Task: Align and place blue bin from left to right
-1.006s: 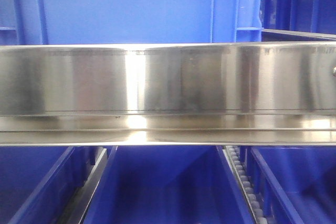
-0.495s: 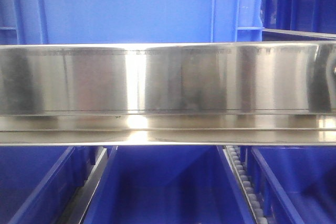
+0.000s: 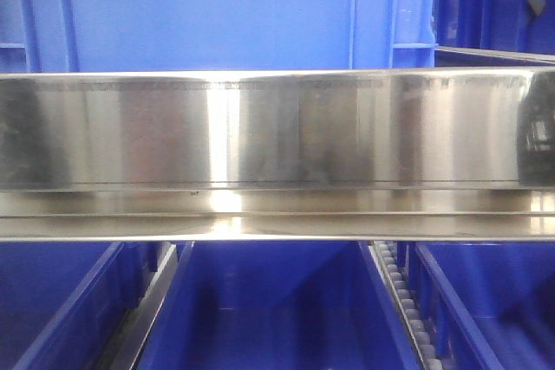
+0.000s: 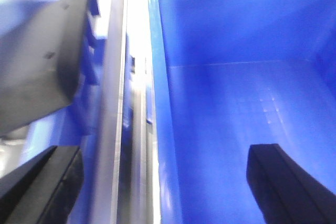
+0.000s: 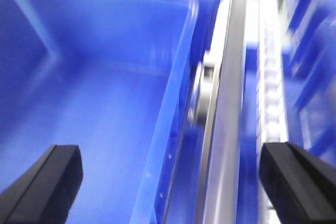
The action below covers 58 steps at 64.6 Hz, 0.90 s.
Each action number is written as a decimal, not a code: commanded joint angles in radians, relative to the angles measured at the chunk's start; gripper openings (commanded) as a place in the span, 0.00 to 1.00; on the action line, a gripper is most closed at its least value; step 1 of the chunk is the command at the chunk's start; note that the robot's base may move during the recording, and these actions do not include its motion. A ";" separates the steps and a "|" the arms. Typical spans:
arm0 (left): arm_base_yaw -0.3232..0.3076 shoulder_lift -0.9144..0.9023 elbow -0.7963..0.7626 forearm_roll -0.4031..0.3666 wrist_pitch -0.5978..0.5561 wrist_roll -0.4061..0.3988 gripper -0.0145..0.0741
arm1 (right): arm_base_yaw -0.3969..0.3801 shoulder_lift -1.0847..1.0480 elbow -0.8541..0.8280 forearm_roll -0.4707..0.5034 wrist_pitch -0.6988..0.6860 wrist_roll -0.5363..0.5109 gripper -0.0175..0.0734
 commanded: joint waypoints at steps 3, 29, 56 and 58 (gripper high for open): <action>0.016 0.049 -0.012 -0.052 -0.001 0.016 0.76 | 0.002 0.046 -0.011 -0.018 -0.014 0.004 0.82; 0.016 0.172 -0.012 -0.054 -0.001 0.042 0.76 | 0.002 0.170 -0.011 0.003 -0.014 0.004 0.82; 0.057 0.225 -0.012 -0.136 -0.001 0.083 0.76 | 0.002 0.218 -0.011 0.022 -0.014 0.043 0.82; 0.062 0.225 -0.012 -0.138 -0.001 0.088 0.76 | 0.002 0.218 -0.011 0.022 -0.014 0.047 0.82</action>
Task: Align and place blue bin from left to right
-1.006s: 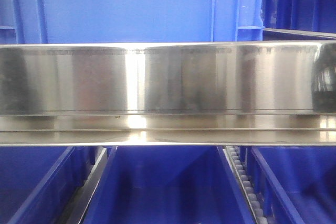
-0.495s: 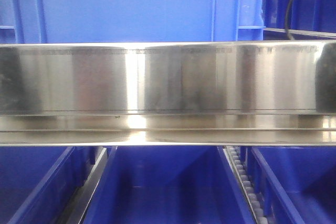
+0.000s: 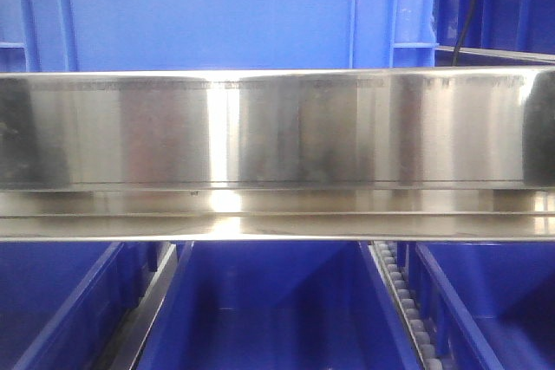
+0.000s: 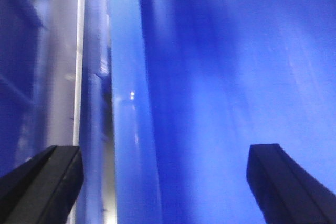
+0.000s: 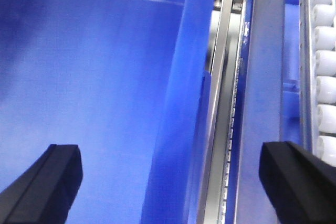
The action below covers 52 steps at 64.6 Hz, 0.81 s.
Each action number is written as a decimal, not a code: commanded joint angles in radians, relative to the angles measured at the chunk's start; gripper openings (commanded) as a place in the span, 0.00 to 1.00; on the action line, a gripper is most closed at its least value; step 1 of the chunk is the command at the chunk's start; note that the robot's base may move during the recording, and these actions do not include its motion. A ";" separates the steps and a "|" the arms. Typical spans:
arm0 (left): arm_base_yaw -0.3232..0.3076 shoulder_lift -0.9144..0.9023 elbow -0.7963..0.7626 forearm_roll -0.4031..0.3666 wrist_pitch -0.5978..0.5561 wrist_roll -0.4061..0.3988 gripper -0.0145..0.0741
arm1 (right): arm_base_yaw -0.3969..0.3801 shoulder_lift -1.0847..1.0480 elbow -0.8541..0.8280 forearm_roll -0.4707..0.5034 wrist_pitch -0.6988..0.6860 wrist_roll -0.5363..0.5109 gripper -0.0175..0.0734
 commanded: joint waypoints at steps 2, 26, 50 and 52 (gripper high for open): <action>0.023 0.000 -0.007 -0.029 -0.007 0.019 0.76 | 0.002 -0.001 -0.011 -0.005 -0.013 0.019 0.82; 0.029 0.011 -0.007 -0.029 -0.007 0.021 0.76 | 0.002 0.021 -0.011 0.010 -0.013 0.021 0.82; 0.029 0.013 -0.007 -0.022 -0.007 0.021 0.73 | 0.002 0.028 -0.011 0.010 -0.013 0.021 0.52; 0.029 0.013 -0.007 -0.022 -0.007 0.021 0.70 | 0.002 0.028 -0.011 0.010 -0.013 0.021 0.47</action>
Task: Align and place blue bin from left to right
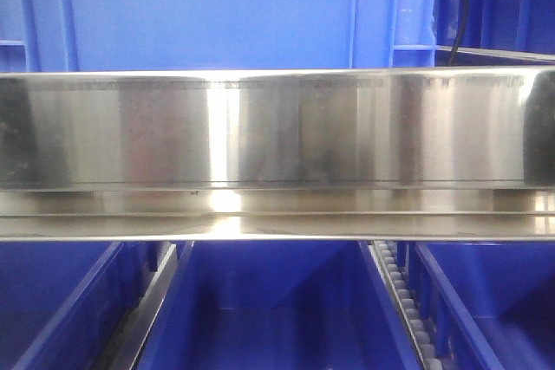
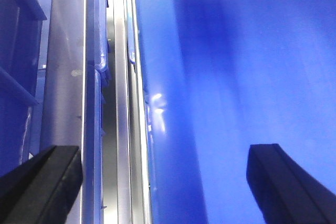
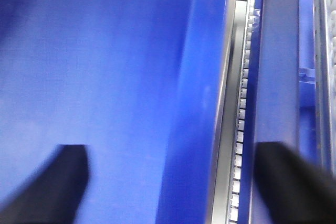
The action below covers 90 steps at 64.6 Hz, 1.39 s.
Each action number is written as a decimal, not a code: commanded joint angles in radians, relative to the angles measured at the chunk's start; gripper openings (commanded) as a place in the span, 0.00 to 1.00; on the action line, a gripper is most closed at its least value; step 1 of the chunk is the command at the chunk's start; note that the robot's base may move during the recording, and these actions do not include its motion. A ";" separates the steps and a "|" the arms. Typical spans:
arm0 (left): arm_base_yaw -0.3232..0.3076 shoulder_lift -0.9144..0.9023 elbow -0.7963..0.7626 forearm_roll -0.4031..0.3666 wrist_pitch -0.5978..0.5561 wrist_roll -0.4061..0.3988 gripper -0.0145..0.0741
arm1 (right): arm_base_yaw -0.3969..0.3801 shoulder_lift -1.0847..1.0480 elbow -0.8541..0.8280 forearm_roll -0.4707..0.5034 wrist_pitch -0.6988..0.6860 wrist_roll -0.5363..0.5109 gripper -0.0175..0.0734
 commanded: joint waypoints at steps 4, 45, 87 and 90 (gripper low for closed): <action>0.001 -0.001 -0.007 -0.001 -0.007 0.001 0.61 | 0.002 -0.007 -0.009 -0.008 -0.013 0.001 0.31; -0.018 -0.011 -0.031 0.020 -0.007 0.001 0.15 | 0.002 -0.020 -0.009 -0.008 -0.013 0.001 0.11; -0.120 -0.193 -0.103 0.082 -0.007 -0.056 0.15 | 0.002 -0.212 -0.028 -0.084 -0.013 -0.013 0.11; -0.123 -0.207 -0.103 0.082 -0.007 -0.058 0.15 | 0.002 -0.226 -0.028 -0.084 -0.013 -0.013 0.11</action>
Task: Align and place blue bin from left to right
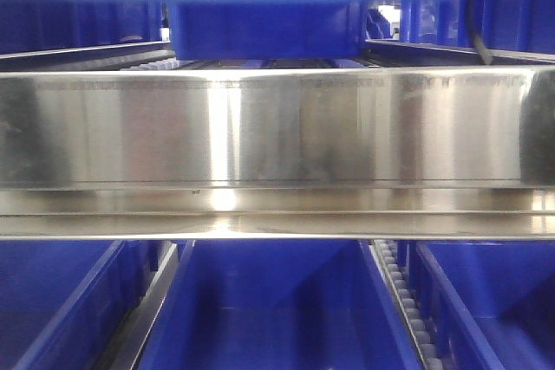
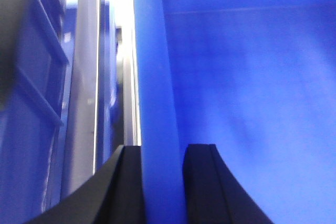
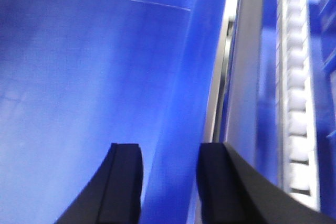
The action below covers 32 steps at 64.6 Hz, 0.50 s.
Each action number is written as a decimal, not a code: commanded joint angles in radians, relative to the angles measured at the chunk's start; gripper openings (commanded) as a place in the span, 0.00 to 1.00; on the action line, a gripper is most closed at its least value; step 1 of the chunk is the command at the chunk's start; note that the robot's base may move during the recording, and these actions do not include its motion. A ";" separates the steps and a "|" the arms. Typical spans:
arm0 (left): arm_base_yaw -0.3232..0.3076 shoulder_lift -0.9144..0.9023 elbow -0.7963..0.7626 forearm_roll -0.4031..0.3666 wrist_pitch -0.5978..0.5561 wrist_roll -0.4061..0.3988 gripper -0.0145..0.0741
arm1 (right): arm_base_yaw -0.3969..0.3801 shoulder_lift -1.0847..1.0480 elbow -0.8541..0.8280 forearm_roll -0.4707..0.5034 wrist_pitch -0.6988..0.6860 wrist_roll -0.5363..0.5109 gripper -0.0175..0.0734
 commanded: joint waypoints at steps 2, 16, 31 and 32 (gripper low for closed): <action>-0.027 -0.065 -0.020 -0.018 -0.054 -0.011 0.15 | -0.002 -0.052 -0.020 -0.047 -0.053 0.014 0.11; -0.036 -0.090 -0.020 -0.018 -0.054 -0.011 0.15 | -0.002 -0.089 -0.020 -0.047 -0.053 0.014 0.11; -0.036 -0.090 -0.020 -0.018 -0.054 -0.011 0.15 | -0.002 -0.089 -0.020 -0.047 -0.053 0.014 0.11; -0.036 -0.090 -0.020 -0.018 -0.054 -0.011 0.15 | -0.002 -0.089 -0.020 -0.047 -0.053 0.014 0.11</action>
